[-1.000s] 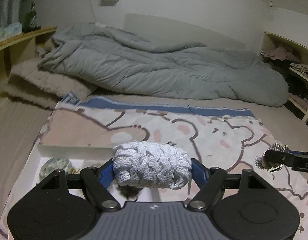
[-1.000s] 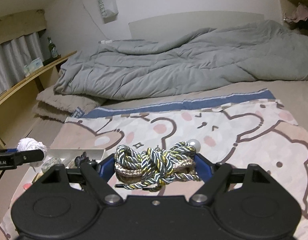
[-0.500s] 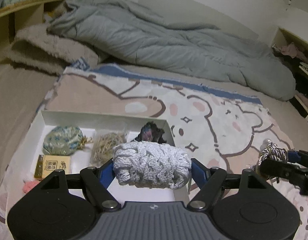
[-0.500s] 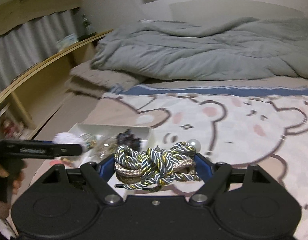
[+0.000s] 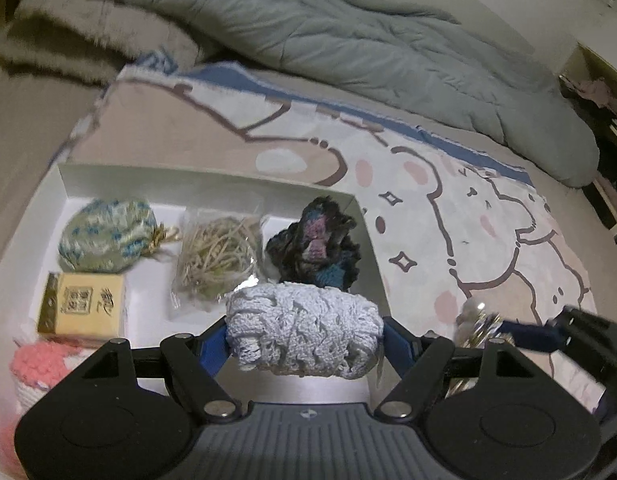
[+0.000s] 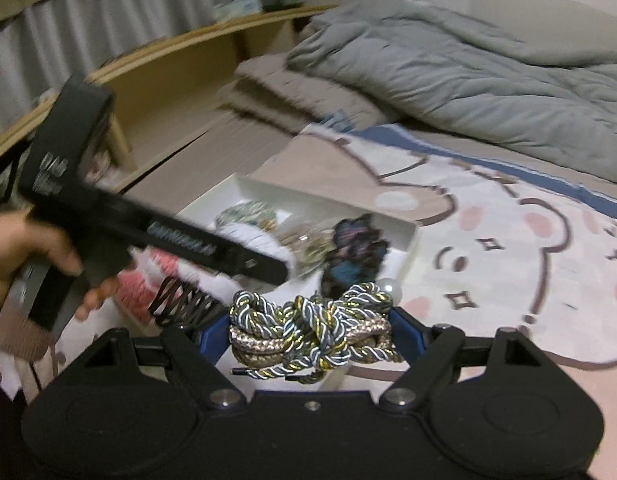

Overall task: Organize objects
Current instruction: 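Carry the crocheted ball and braided rope with both tools over the white box, then lower the ball and rope into the box and open both tools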

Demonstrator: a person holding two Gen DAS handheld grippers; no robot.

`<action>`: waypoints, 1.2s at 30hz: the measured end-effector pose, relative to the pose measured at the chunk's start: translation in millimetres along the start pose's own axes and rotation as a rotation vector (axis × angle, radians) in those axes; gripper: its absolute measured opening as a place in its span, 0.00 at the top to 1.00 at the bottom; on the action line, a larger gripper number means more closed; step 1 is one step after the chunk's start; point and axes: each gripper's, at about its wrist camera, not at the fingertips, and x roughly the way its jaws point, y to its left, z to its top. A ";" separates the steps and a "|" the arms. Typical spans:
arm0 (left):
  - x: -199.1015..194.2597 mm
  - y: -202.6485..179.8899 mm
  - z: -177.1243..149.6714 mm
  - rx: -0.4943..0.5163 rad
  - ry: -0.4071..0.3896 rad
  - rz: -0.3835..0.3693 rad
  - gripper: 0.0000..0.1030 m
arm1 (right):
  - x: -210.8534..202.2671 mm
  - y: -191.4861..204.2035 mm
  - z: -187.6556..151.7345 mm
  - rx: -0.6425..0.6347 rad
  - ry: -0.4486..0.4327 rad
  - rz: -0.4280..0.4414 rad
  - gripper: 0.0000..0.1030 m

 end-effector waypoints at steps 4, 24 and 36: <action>11.9 7.7 1.5 -0.040 0.030 -0.002 0.24 | 17.7 11.2 -1.4 -0.029 0.044 0.051 0.20; 25.8 16.3 -1.8 -0.049 0.067 0.072 0.01 | 48.9 27.3 -5.4 -0.136 0.154 0.051 0.09; 3.6 10.3 -6.6 -0.038 0.025 0.078 0.01 | 36.5 20.9 -0.6 -0.092 0.115 0.022 0.08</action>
